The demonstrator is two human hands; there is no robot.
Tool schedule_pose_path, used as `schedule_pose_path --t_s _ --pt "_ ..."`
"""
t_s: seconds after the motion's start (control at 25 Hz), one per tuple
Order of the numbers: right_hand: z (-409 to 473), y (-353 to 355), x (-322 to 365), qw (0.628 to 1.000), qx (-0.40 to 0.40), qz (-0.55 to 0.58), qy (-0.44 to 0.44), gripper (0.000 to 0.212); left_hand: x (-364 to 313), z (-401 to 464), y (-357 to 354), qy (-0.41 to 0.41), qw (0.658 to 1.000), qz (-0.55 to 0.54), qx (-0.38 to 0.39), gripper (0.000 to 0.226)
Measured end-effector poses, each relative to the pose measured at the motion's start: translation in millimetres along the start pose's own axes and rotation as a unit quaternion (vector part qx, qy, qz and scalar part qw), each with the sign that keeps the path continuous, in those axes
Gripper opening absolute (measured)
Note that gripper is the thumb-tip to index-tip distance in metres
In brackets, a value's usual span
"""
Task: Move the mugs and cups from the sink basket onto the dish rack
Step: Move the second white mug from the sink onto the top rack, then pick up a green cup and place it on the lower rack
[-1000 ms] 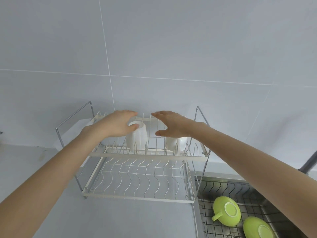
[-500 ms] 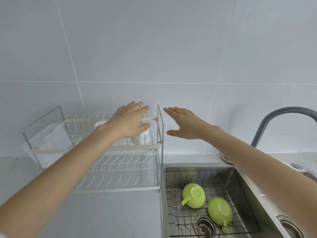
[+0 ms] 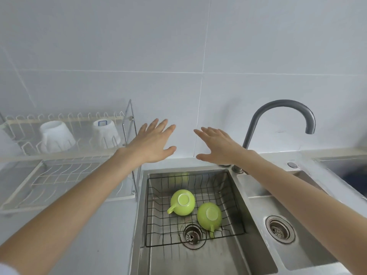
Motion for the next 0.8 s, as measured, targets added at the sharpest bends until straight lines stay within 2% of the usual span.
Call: schedule_pose_path --t_s 0.32,0.8 --pt "-8 -42 -62 0.999 0.034 0.031 -0.007 0.077 -55 28 -52 0.008 0.999 -0.019 0.047 0.067" --pt "2 -149 -118 0.979 0.118 0.160 -0.051 0.073 -98 66 -158 0.020 0.979 -0.139 0.147 0.070"
Point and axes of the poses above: each hand's wrist, its own z-axis towards the middle knuckle, its own y-axis out of the back of the hand, x = y × z, the point moved 6 cm from there along z, towards the middle knuckle, and after that the axes turned 2 degrees about z, right-handed, at the moved point
